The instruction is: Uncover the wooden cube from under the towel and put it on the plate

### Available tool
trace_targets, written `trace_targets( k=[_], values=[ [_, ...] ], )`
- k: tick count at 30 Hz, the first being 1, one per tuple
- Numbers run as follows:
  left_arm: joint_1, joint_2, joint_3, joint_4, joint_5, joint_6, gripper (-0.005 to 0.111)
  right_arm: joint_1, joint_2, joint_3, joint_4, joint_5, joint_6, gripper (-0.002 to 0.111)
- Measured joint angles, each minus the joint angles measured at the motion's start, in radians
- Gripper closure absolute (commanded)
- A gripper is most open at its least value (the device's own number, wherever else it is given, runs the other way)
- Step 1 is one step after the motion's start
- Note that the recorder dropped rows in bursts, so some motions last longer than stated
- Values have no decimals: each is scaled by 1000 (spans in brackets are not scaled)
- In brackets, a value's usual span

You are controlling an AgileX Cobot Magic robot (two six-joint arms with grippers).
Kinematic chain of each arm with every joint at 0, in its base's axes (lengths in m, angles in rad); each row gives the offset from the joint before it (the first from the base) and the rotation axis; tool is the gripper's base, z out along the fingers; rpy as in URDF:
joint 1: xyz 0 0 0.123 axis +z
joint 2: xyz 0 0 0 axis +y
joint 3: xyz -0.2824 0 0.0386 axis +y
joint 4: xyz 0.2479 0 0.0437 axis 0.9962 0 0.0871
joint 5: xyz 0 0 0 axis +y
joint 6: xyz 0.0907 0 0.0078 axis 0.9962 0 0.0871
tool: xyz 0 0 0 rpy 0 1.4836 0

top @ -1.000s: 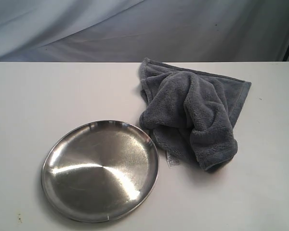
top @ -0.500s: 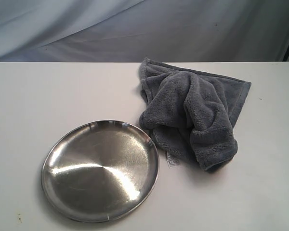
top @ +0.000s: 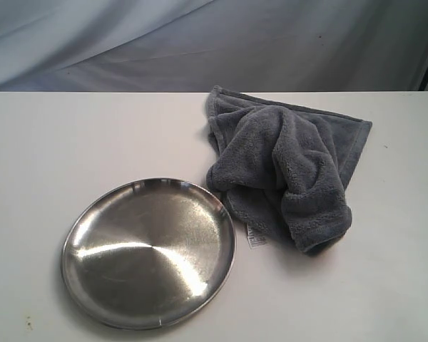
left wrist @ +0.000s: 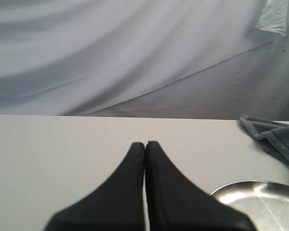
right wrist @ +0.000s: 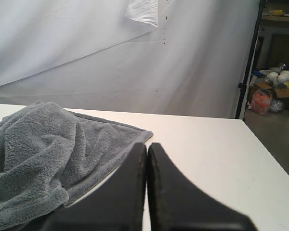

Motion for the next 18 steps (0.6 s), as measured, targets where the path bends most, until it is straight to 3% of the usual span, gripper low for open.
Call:
trace_targets(
  k=[18],
  values=[
    [0, 0, 0, 0, 0, 0, 105, 0, 0, 0, 82, -52, 0, 108]
  ],
)
